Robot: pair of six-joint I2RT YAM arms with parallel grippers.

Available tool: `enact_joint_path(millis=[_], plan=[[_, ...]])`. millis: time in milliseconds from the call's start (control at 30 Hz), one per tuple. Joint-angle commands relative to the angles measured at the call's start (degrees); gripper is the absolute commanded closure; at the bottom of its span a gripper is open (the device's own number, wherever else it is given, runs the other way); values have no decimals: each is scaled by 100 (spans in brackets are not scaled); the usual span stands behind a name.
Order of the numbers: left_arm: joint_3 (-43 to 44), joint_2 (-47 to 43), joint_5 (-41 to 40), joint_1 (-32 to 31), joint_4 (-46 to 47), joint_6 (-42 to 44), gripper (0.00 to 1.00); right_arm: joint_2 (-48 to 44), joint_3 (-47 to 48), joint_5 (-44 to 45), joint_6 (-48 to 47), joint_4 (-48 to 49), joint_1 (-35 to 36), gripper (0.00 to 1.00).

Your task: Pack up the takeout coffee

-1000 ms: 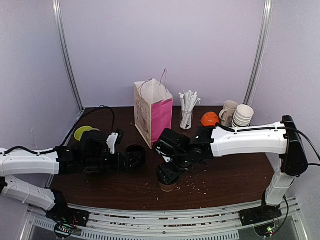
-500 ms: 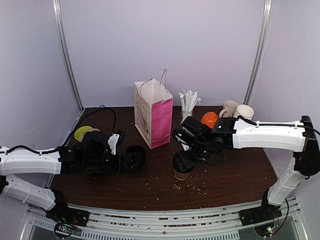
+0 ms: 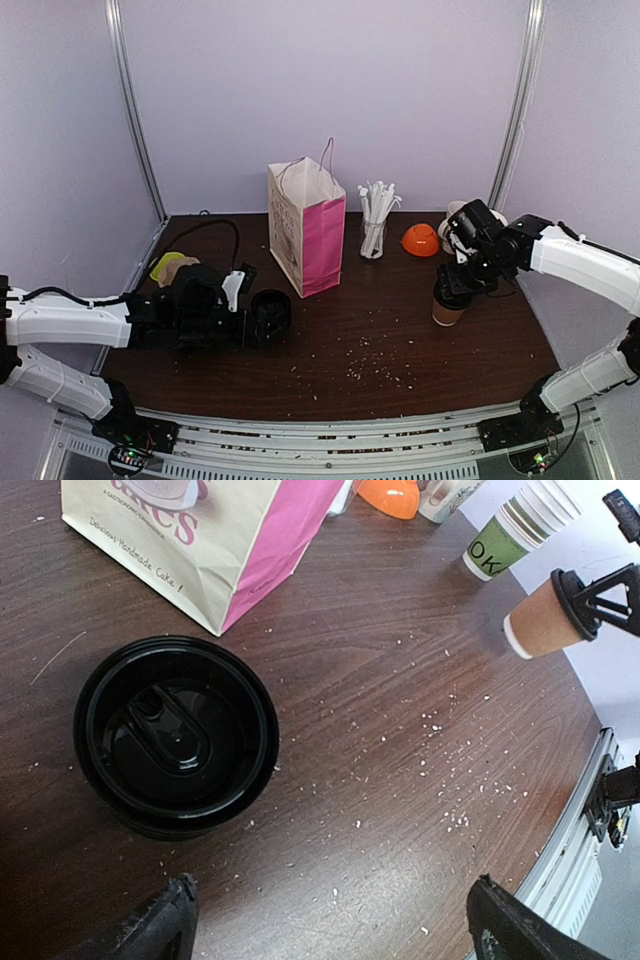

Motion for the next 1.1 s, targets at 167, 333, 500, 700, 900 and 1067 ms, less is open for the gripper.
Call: enact_joint_path(millis=[167, 333, 500, 700, 900, 1067], plan=[[157, 335, 318, -14, 579, 131, 3, -255, -287, -374, -532, -191, -1494, 30], [161, 370, 358, -13, 637, 119, 3, -44, -328, -511, -612, -158, -1736, 30], [167, 349, 360, -13, 604, 124, 3, 118, -386, -648, -635, -112, -1863, 27], [169, 230, 309, -13, 517, 166, 2, 35, -393, -704, -600, -129, -1867, 16], [212, 152, 298, -15, 406, 227, 2, -212, -290, -748, -608, -268, -1865, 0], [290, 41, 145, -13, 192, 234, 2, -544, 169, -765, -480, -518, -1802, 0]])
